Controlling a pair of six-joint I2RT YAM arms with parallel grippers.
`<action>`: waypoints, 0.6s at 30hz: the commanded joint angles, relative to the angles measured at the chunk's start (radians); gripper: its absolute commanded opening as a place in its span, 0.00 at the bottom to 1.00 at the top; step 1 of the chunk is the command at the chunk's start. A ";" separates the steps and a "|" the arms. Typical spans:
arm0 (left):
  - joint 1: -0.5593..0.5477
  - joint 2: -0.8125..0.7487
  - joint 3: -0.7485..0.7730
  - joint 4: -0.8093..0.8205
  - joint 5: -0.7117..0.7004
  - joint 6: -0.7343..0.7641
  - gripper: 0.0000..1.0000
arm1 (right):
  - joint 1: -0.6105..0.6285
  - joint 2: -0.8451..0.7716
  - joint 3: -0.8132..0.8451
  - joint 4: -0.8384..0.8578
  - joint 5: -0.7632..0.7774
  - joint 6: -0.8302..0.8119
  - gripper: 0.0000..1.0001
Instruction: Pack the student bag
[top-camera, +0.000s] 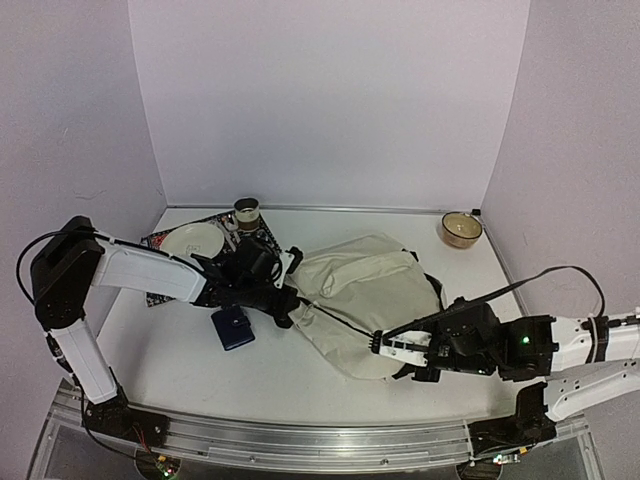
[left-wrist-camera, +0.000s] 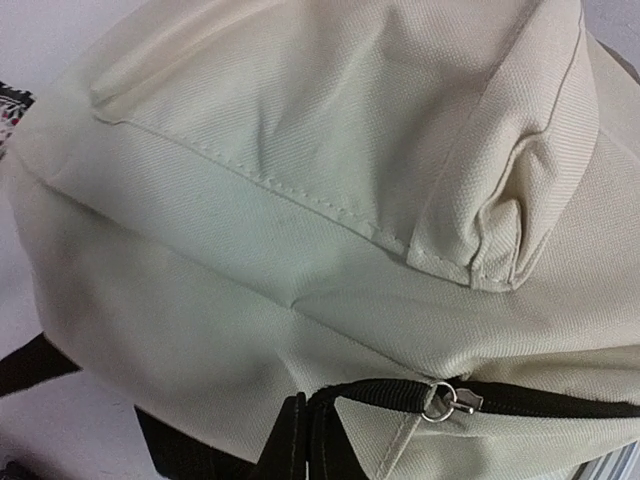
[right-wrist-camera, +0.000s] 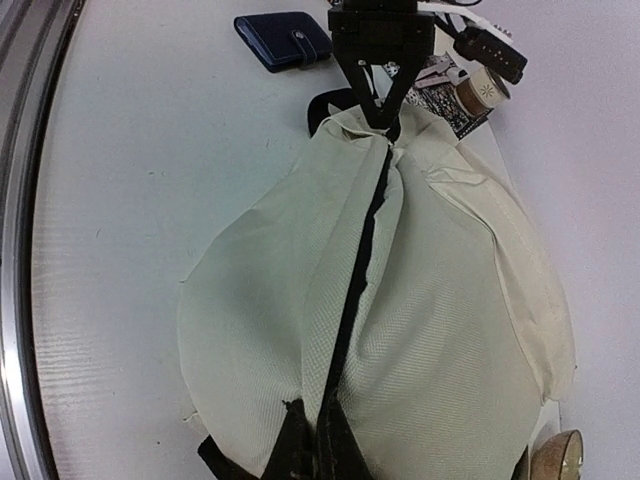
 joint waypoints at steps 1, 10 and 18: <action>0.042 -0.106 -0.030 0.019 -0.183 0.015 0.03 | 0.006 0.101 0.120 0.006 0.047 0.089 0.00; 0.042 -0.140 -0.039 0.000 -0.259 -0.007 0.34 | 0.002 0.207 0.215 -0.005 0.171 0.133 0.05; 0.049 -0.269 -0.137 -0.005 -0.295 -0.203 0.74 | 0.002 0.265 0.312 -0.090 0.175 0.268 0.52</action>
